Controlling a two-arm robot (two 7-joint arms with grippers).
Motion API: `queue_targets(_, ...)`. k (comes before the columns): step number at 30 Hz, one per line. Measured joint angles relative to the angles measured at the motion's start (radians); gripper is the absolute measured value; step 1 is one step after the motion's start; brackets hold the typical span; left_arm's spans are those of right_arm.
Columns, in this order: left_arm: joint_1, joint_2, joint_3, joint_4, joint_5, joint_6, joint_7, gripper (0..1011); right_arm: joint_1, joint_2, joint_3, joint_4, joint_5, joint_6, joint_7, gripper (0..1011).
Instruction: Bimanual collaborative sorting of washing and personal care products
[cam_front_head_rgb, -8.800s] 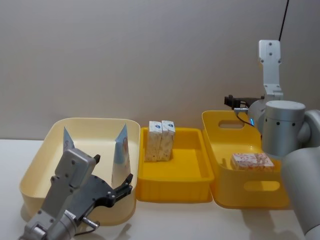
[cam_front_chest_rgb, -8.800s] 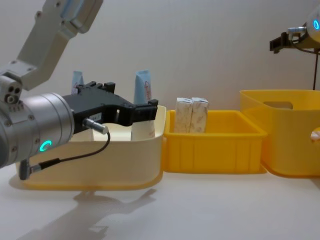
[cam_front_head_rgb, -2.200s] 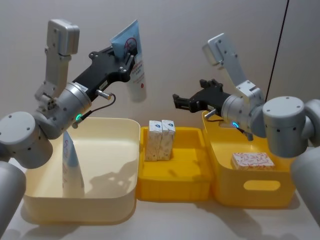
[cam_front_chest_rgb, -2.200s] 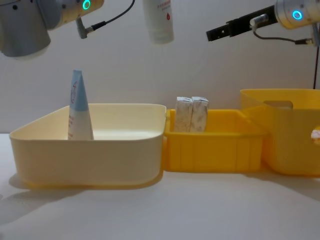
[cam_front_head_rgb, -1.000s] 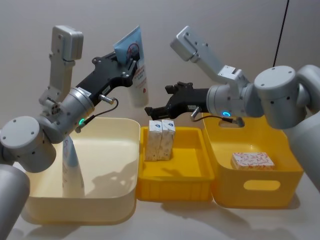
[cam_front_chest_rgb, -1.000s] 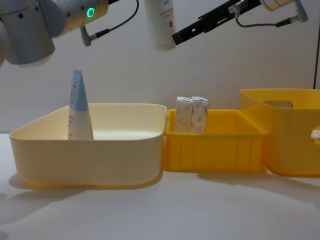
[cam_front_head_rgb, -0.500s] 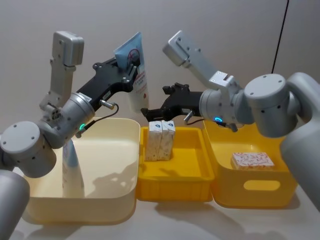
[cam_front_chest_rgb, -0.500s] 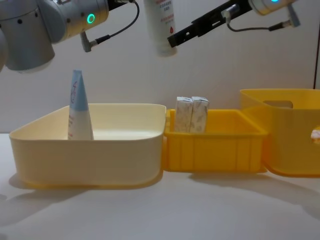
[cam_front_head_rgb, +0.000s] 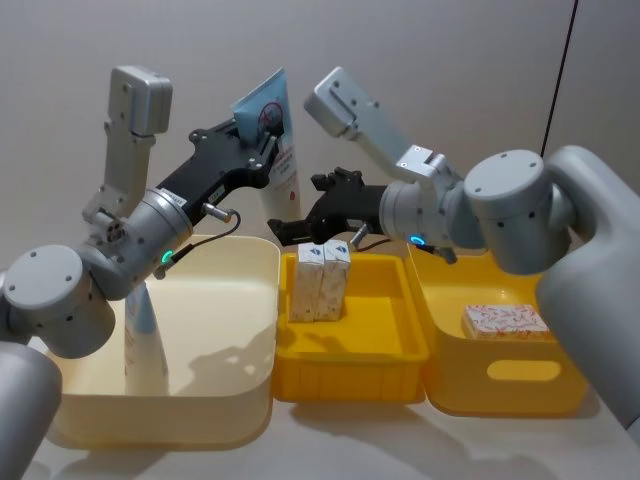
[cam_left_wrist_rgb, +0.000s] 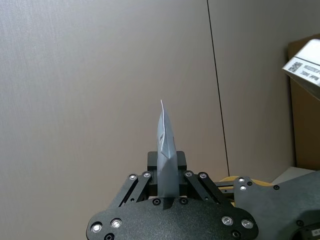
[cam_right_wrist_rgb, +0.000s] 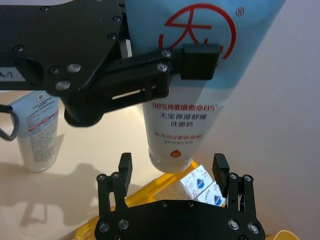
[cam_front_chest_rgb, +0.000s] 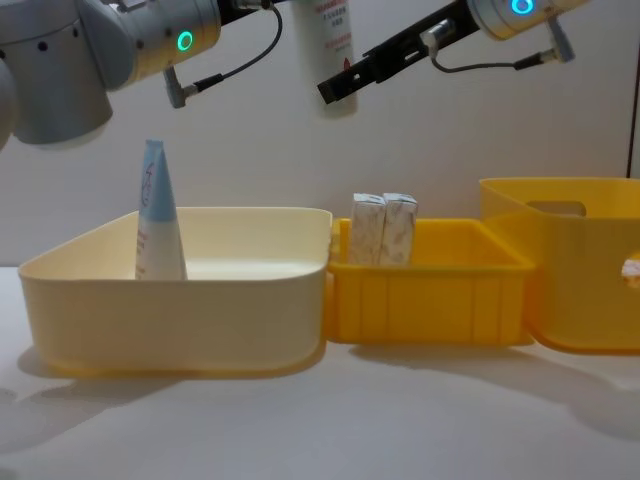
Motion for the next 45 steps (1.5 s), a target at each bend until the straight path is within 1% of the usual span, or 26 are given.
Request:
queue_targets(13, 0.007, 0.001, 0.006, -0.010, -0.007, 0.012, -0.002, 199, 0.034, -0.049, -0.016, 0.084, -0.026, -0.061, -0.034, 1001)
queue_targets(24, 0.013, 0.005, 0.009, -0.019, -0.013, 0.016, -0.002, 199, 0.068, -0.098, -0.019, 0.171, -0.033, -0.086, -0.036, 1001)
queue_targets(31, 0.015, 0.007, 0.009, -0.023, -0.013, 0.017, -0.001, 199, 0.081, -0.119, -0.016, 0.211, -0.035, -0.095, -0.039, 998)
queue_targets(36, 0.016, 0.008, 0.009, -0.024, -0.014, 0.016, 0.000, 199, 0.086, -0.128, -0.014, 0.227, -0.036, -0.099, -0.041, 897)
queue_targets(41, 0.017, 0.009, 0.009, -0.025, -0.014, 0.017, 0.001, 199, 0.091, -0.136, -0.013, 0.239, -0.036, -0.101, -0.042, 758)
queue_targets(45, 0.017, 0.009, 0.009, -0.026, -0.014, 0.016, 0.001, 199, 0.093, -0.140, -0.012, 0.246, -0.037, -0.103, -0.042, 689)
